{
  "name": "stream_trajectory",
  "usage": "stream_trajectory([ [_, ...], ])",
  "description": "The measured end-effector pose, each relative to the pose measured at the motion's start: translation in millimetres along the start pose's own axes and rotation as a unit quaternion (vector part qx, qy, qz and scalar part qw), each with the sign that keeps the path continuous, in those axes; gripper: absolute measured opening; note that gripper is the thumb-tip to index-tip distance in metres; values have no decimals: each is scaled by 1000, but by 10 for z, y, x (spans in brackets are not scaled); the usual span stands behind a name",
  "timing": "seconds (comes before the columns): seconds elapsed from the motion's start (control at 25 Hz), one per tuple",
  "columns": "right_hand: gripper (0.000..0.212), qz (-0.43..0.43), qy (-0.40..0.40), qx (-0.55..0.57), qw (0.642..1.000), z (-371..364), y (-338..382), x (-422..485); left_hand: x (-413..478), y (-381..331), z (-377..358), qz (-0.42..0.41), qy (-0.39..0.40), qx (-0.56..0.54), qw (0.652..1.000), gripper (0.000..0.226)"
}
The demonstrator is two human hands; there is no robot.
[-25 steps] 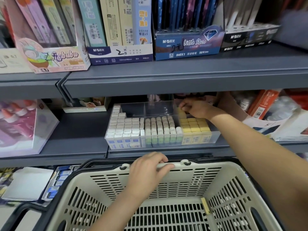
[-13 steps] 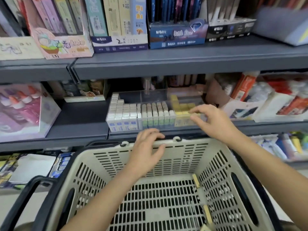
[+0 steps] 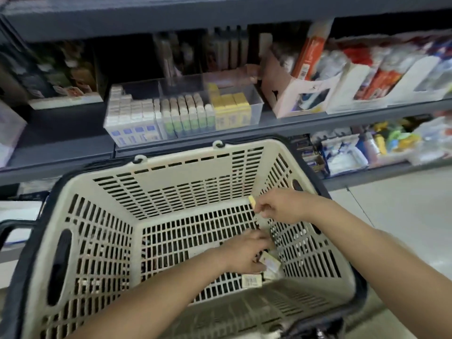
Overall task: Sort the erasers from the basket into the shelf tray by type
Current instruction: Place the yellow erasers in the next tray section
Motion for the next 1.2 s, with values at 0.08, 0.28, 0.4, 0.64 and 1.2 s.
stream_trajectory([
  [0.08,25,-19,4,18,1000,9,3,-12,81,-49,-165,-24,46,56,997,58],
  [0.28,26,-21,-6,50,998,31,32,-19,143,6,-310,-3,22,65,998,47],
  [0.4,29,-26,-2,80,996,38,45,-29,49,212,-244,25,24,70,997,43],
  [0.64,29,-41,-5,113,993,79,53,-16,-465,905,2,185,2,61,981,53],
  [1.2,39,-71,-13,171,983,86,-18,-18,341,852,288,175,-46,99,978,44],
])
Point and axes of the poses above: each hand's wrist, its own x-axis towards the middle knuckle, its own z-axis out of the back of the hand, y = z × x, the point moved 3 cm from there along x, towards the middle knuckle, and after that the axes turned 8 degrees about x, right-handed, at the moved point
